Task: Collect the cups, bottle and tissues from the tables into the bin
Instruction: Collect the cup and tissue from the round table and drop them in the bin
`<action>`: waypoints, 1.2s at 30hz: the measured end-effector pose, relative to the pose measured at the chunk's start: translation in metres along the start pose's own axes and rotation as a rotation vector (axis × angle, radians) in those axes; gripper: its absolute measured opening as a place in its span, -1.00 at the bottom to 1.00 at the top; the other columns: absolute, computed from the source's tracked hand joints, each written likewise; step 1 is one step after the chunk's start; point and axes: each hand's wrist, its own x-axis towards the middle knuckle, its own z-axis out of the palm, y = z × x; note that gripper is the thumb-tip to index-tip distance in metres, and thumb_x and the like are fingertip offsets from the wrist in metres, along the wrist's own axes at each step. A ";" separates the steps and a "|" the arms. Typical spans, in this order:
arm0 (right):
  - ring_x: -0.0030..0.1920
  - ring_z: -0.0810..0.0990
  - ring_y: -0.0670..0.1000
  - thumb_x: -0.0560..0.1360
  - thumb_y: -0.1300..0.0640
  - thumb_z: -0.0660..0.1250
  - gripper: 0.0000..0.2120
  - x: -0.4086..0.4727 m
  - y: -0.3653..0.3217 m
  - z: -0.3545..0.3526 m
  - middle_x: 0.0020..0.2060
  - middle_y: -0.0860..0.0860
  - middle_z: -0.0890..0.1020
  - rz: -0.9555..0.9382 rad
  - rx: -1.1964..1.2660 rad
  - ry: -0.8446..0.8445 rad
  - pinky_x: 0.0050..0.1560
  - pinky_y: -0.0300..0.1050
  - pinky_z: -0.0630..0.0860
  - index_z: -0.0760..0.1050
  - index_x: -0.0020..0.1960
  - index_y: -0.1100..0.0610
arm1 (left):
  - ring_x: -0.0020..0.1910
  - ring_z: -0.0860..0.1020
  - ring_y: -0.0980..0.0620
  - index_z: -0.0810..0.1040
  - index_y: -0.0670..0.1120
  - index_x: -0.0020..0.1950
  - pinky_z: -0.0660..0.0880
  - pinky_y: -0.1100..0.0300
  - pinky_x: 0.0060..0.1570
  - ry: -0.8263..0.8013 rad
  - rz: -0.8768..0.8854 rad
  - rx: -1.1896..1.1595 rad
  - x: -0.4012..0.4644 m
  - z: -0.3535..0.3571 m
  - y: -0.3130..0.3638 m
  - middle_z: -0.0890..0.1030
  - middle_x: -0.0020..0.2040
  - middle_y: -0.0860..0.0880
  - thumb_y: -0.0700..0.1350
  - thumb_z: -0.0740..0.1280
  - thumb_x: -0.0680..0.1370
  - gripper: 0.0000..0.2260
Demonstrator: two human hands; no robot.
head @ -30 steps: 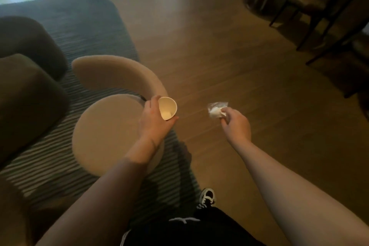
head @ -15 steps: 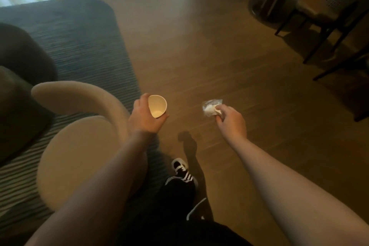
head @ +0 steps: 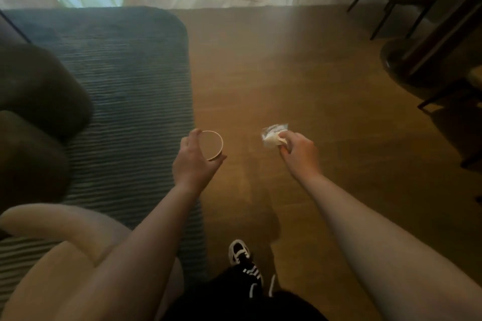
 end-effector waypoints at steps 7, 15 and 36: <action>0.04 0.58 0.16 0.49 0.19 0.31 -0.77 0.191 -0.042 0.037 0.05 0.12 0.63 -0.053 0.079 -0.072 0.02 0.04 0.53 0.56 0.14 0.08 | 0.07 0.50 -0.09 0.31 -0.02 0.37 0.43 0.09 -0.13 0.068 -0.128 -0.014 0.164 0.001 -0.004 0.46 0.19 -0.07 0.17 0.50 0.31 -0.28; 0.04 0.59 0.13 0.50 0.14 0.30 -0.76 0.469 -0.108 0.112 0.08 0.10 0.64 -0.177 0.151 -0.098 0.00 -0.01 0.52 0.56 0.16 0.08 | 0.06 0.49 -0.06 0.30 -0.01 0.37 0.43 0.07 -0.13 0.179 -0.217 -0.017 0.411 0.018 -0.027 0.44 0.19 -0.05 0.16 0.50 0.34 -0.30; 0.01 0.57 0.09 0.51 0.11 0.29 -0.78 1.050 -0.462 0.330 0.03 0.06 0.62 -0.552 0.121 -0.322 -0.04 -0.01 0.49 0.53 0.15 0.05 | 0.10 0.47 -0.07 0.29 0.01 0.37 0.43 0.06 -0.09 0.340 -0.501 0.004 1.005 -0.092 -0.206 0.42 0.23 -0.05 0.16 0.49 0.34 -0.31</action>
